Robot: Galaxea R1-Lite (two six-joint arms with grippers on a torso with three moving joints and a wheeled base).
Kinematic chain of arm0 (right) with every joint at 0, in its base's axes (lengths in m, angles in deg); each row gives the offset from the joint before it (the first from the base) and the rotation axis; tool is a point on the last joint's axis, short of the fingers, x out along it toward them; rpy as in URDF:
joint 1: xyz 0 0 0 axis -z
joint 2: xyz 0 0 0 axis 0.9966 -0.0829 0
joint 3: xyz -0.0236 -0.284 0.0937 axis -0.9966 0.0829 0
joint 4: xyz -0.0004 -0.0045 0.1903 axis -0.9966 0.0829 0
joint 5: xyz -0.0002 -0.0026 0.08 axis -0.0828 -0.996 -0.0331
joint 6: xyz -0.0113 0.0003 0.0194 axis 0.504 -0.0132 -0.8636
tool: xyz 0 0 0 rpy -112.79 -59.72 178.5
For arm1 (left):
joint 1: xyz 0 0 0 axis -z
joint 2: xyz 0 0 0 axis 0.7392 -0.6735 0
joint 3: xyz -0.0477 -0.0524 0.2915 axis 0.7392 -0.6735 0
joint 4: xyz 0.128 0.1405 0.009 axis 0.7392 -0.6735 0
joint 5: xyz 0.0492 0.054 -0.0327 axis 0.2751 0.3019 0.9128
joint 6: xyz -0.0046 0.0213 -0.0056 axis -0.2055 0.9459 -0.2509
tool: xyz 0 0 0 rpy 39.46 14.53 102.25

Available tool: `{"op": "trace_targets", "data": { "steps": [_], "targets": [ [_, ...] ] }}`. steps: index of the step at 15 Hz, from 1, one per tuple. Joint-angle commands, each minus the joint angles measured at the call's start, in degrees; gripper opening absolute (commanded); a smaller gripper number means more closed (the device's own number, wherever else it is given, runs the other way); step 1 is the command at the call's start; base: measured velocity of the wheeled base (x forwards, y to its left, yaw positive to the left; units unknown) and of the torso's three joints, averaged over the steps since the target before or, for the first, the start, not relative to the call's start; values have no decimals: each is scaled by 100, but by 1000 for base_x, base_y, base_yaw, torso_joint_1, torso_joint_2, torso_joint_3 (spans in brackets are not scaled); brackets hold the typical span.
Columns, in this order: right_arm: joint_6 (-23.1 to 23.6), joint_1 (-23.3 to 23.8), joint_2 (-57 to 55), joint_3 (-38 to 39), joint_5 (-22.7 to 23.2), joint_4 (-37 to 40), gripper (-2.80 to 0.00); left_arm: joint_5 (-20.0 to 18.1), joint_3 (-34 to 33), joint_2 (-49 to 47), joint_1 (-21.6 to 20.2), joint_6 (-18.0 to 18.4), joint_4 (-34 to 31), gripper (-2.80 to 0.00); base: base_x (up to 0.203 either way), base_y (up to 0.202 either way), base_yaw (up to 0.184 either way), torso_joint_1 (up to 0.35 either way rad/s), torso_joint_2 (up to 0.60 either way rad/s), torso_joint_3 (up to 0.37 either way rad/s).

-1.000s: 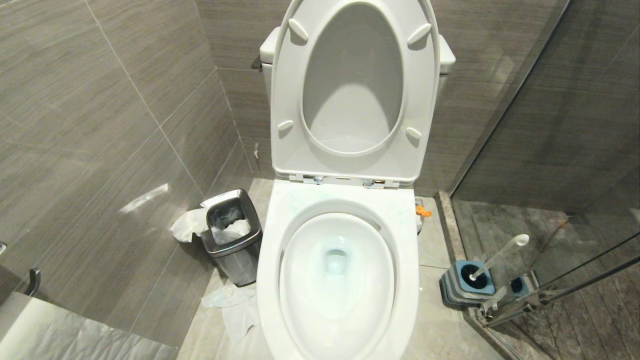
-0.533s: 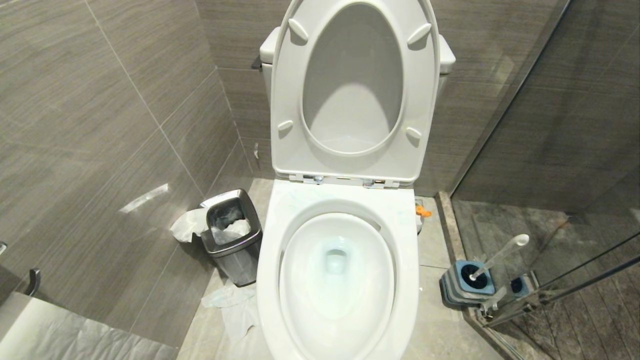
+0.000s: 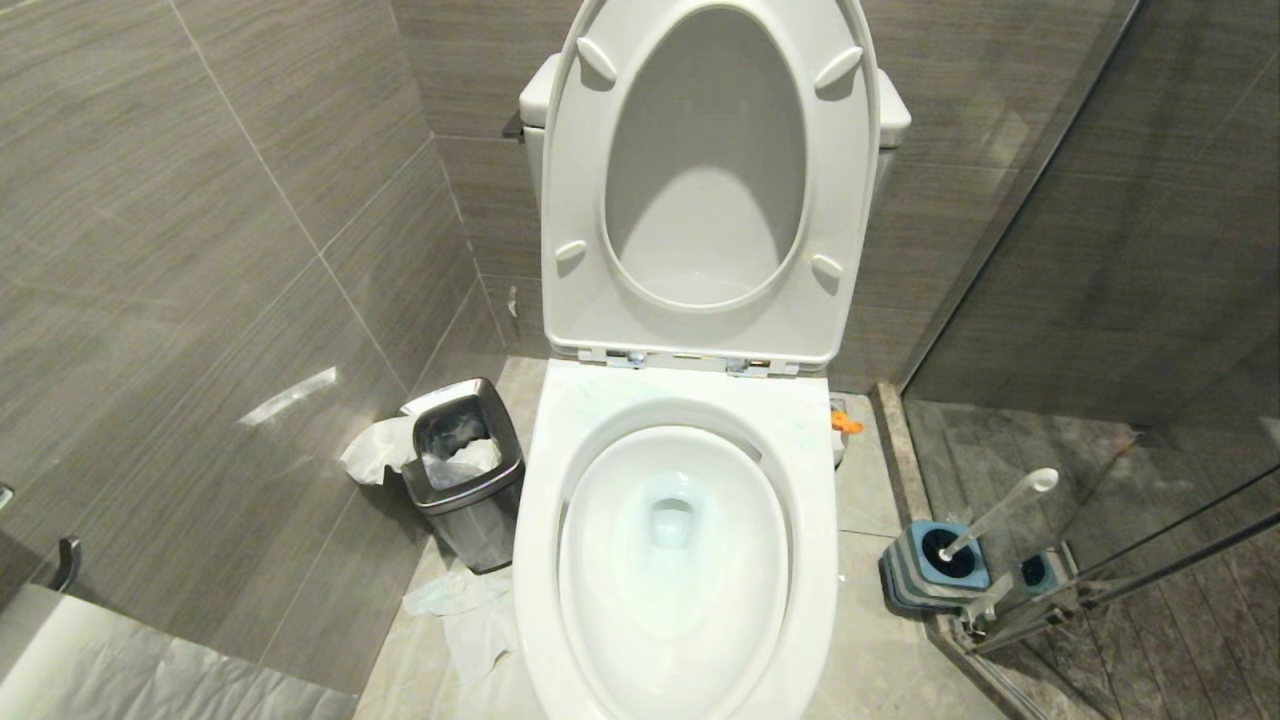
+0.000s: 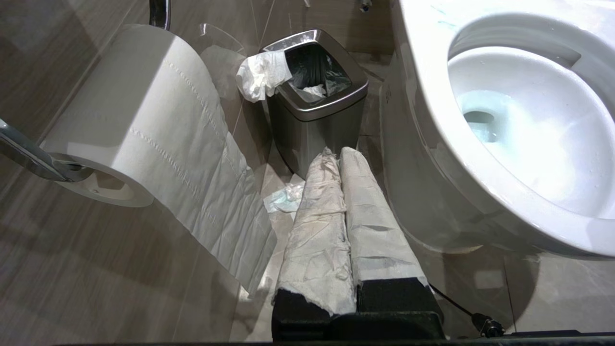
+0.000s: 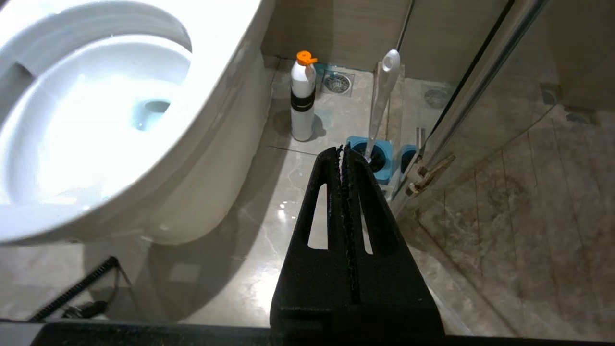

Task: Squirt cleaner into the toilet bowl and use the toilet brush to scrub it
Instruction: Flush the toilet

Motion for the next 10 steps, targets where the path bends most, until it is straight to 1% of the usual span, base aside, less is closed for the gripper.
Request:
{"op": "trace_targets", "data": {
  "steps": [1,2,3,4,5,6,7,9,10],
  "targets": [
    [277,-2,-10,0,66,-1,-280,-2,-18,-5,0,-1,-8,-280,0,0,0,0,0,0],
    [346,-2,-10,0,179,-11,-280,-2,-18,-5,0,-1,-9,-280,0,0,0,0,0,0],
    [305,-2,-10,-8,172,-11,-280,-2,-13,-5,0,-1,-3,-280,0,0,0,0,0,0],
    [369,4,-10,0,188,-26,-280,-2,-18,-5,0,-1,-8,-280,0,0,0,0,0,0],
    [601,6,-10,0,193,-42,-280,-2,-18,-5,0,-1,-5,-280,0,0,0,0,0,0],
    [574,2,-10,0,205,-42,-280,-2,-16,-5,0,-1,-9,-280,0,0,0,0,0,0],
    [482,-1,-10,0,203,-30,-280,-2,-18,-5,0,-1,-9,-280,0,0,0,0,0,0],
    [55,0,-10,0,160,-13,-280,-2,-18,-5,0,-1,0,-280,0,0,0,0,0,0],
    [-24,-2,-10,0,99,-11,-280,-2,-18,-5,0,-1,-9,-280,0,0,0,0,0,0]
  ]
}}
